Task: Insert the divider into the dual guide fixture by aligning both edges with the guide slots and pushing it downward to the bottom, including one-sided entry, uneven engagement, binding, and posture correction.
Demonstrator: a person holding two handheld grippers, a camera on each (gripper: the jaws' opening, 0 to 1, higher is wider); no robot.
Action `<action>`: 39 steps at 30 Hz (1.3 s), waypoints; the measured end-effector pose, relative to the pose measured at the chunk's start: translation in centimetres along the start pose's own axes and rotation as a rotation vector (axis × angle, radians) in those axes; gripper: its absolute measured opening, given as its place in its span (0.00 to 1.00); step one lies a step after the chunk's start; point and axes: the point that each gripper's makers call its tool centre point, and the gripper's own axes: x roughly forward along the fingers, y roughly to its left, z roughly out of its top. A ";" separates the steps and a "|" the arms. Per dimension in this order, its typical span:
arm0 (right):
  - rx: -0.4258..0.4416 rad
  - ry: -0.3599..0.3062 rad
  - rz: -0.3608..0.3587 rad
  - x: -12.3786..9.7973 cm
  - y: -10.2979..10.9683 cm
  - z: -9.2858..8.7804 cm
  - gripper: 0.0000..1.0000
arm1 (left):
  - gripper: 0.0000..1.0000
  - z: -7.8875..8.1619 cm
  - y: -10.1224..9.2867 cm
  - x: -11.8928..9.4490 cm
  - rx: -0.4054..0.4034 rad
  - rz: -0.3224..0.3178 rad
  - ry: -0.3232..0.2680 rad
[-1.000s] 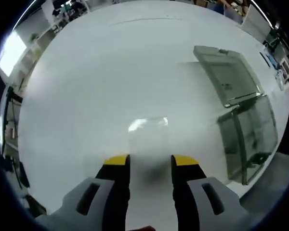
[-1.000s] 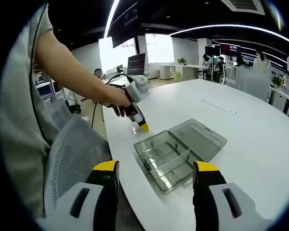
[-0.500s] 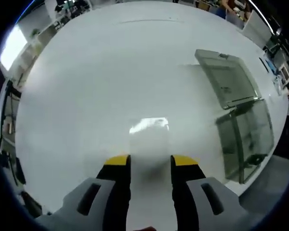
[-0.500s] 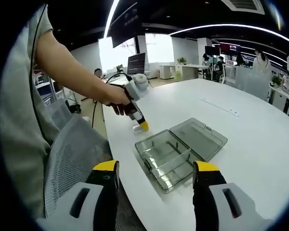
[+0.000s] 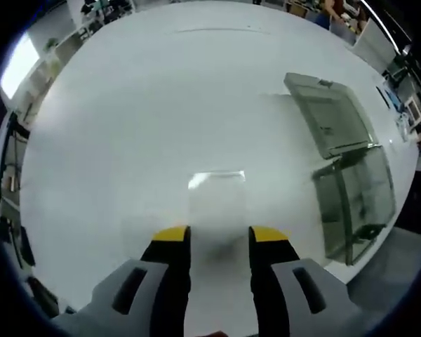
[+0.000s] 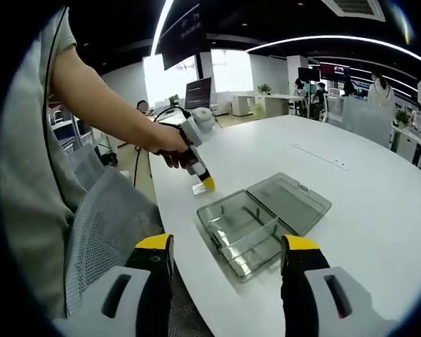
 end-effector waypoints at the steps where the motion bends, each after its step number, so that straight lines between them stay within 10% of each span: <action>1: -0.001 0.000 0.000 0.0 0.0 0.0 0.59 | 0.30 0.0 0.0 0.0 -0.001 -0.001 -0.001; 39: 0.077 -0.028 0.018 -0.6 -0.3 0.7 0.58 | 0.30 0.3 -4.6 -4.6 -0.097 -0.273 -0.134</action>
